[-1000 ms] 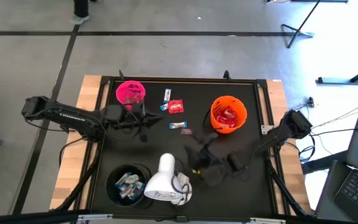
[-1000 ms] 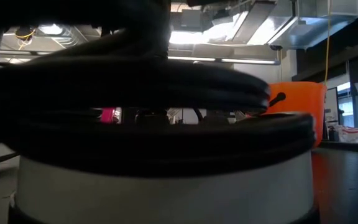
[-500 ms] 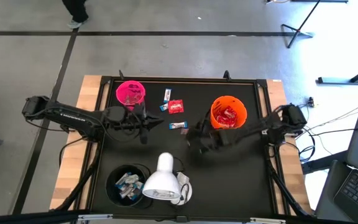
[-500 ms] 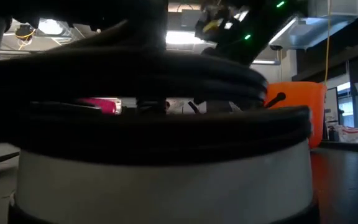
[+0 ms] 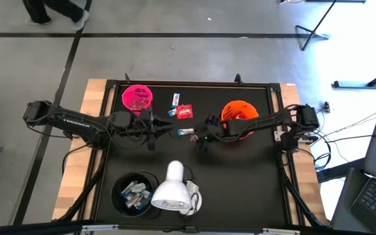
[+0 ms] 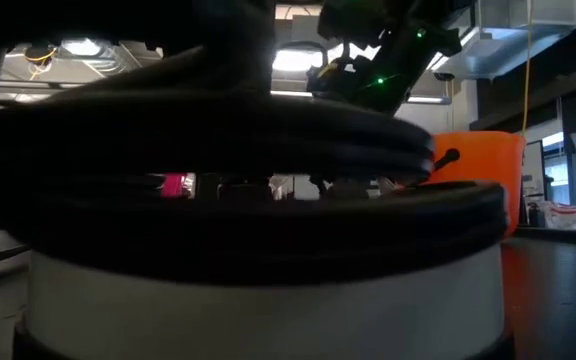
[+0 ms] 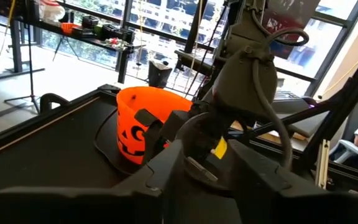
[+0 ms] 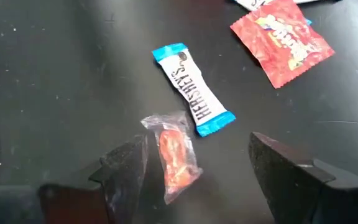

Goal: Sort candy
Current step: Put the orange gummy into the pink bucket

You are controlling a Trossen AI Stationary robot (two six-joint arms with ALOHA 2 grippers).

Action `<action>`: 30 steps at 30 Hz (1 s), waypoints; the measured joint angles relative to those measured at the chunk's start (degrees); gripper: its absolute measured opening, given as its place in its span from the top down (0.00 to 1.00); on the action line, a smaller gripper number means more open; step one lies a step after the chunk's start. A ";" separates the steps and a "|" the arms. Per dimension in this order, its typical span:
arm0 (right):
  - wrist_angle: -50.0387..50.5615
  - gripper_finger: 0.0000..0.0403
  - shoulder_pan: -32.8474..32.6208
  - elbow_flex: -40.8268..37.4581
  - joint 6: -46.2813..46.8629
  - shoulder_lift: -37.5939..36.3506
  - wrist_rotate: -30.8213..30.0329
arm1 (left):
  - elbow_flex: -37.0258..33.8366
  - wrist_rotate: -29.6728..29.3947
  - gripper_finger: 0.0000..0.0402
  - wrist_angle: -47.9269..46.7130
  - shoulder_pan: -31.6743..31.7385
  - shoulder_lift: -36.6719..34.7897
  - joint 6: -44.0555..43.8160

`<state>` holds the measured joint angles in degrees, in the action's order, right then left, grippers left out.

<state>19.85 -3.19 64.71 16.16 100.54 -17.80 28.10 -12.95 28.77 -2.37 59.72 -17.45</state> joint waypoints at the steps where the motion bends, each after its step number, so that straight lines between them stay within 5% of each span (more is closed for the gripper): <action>1: -0.18 0.31 -0.09 0.02 0.07 0.41 0.05 | 0.00 0.00 0.70 0.00 0.00 0.00 0.00; 17: -2.26 0.33 -0.15 0.04 1.67 9.87 0.82 | 0.00 0.52 0.69 -0.54 -0.37 0.02 0.00; 30: -2.01 0.81 -0.15 0.11 1.72 9.76 9.08 | 0.00 0.53 0.69 -0.98 -0.39 0.02 0.02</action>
<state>17.85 -3.34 64.82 17.88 110.31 -8.71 28.10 -12.42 27.79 -2.76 59.75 -17.43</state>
